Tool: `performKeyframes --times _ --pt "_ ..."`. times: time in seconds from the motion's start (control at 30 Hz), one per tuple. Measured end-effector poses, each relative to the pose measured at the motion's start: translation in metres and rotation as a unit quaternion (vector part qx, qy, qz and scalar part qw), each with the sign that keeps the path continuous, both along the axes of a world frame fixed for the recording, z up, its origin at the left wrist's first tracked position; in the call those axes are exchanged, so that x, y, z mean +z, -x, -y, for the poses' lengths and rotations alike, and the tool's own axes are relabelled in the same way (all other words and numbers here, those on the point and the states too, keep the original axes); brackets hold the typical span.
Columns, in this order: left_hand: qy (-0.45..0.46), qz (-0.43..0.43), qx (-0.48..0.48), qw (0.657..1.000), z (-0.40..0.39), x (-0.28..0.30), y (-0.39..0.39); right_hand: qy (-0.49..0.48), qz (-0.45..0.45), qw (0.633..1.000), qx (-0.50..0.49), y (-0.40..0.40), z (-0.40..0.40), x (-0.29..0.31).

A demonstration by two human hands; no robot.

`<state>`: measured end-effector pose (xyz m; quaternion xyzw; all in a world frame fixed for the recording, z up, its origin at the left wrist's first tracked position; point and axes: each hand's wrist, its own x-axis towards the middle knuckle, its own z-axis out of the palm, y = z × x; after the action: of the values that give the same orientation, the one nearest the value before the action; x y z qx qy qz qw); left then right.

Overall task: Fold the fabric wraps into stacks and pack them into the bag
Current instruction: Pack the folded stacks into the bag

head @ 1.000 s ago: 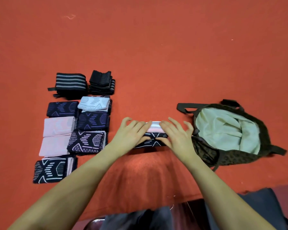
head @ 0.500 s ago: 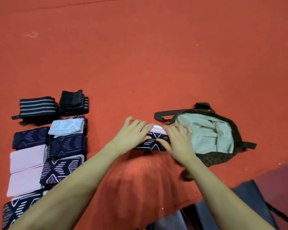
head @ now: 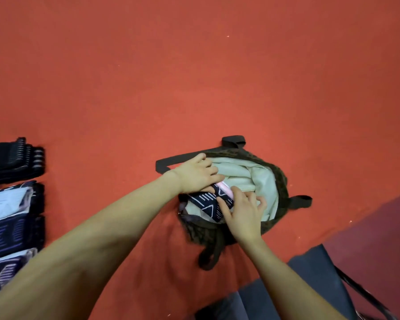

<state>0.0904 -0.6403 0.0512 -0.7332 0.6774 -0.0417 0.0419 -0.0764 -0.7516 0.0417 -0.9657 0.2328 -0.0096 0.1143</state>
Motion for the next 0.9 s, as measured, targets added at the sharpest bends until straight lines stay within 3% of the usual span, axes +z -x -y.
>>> performKeyframes --times 0.1,0.2,0.27,0.43,0.6,0.63,0.77,0.9 --pt "0.023 -0.031 0.189 0.981 0.005 -0.027 0.026 -0.013 -0.021 1.000 -0.004 0.005 0.012 -0.024" --pt "0.109 -0.118 0.410 0.898 -0.001 -0.039 0.062 -0.080 0.014 0.996 -0.038 0.005 0.015 -0.036" --pt "0.123 -0.134 0.481 0.857 -0.008 -0.045 0.079 -0.123 0.036 0.991 -0.045 0.002 0.011 -0.037" --pt "0.126 -0.126 0.521 0.835 -0.027 -0.057 0.096 -0.096 -0.038 0.993 -0.058 -0.002 0.001 -0.038" --pt "0.097 -0.203 0.618 0.754 -0.029 -0.062 0.098 -0.063 -0.057 0.996 -0.004 -0.020 0.004 -0.043" --pt "0.098 -0.214 0.617 0.751 -0.030 -0.064 0.100 -0.066 -0.067 0.995 0.012 -0.025 0.004 -0.043" --pt "0.148 -0.138 0.565 0.800 -0.038 -0.074 0.107 -0.072 -0.118 0.990 0.017 -0.035 -0.003 -0.049" --pt "0.182 -0.122 0.562 0.798 -0.044 -0.062 0.099 -0.086 -0.103 0.991 -0.027 -0.033 -0.023 -0.047"
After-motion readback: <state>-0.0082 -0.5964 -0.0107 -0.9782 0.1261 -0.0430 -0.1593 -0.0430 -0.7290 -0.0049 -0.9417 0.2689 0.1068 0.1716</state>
